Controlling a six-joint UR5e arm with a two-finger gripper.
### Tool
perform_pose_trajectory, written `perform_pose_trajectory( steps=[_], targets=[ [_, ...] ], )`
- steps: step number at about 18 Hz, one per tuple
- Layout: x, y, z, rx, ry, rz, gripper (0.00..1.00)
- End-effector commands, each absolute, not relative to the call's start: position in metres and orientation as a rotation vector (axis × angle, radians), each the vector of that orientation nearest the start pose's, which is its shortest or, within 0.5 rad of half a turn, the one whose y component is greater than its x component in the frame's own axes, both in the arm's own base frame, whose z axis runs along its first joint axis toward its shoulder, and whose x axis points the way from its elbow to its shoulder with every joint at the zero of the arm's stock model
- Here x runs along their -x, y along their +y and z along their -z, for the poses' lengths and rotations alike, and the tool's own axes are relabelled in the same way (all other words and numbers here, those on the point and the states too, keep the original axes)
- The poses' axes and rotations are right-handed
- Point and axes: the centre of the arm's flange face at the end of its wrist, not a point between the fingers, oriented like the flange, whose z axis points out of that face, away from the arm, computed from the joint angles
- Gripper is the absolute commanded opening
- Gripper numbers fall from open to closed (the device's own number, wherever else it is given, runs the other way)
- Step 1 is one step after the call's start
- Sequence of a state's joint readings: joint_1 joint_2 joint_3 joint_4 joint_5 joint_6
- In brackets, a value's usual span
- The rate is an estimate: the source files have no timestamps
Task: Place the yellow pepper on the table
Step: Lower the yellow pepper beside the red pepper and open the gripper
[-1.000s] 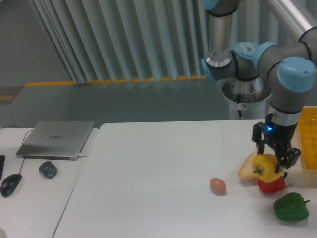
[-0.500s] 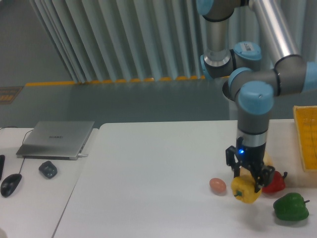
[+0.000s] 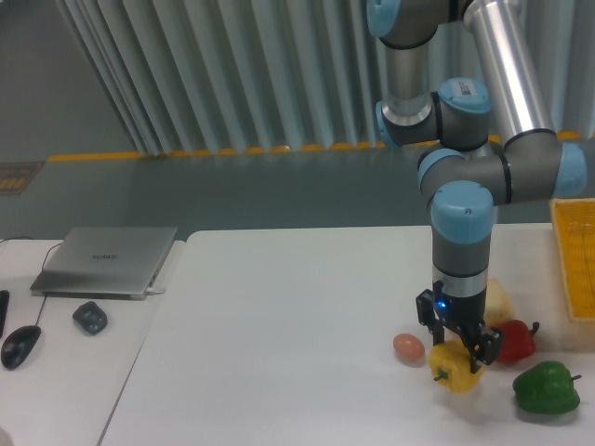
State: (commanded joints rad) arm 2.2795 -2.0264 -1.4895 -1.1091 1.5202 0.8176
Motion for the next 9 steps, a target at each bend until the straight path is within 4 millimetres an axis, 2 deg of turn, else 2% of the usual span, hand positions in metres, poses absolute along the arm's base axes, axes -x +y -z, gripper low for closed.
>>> perform_pose_trajectory(
  steps=[3, 4, 5, 6, 9],
  targets=[
    [0.3279, 0.5882, -0.3032, 3.058, 0.162, -0.037, 0.48],
    [0.3285, 0.5874, -0.3042, 3.065, 0.161, -0.051, 0.55],
    [0.3301, 0.5866, -0.3035, 3.075, 0.166, -0.072, 0.92],
    [0.3305, 0.5859, -0.3028, 3.081, 0.166, -0.079, 1.0],
    [0.3323, 0.5837, -0.3048, 3.097, 0.167, -0.113, 1.0]
  ],
)
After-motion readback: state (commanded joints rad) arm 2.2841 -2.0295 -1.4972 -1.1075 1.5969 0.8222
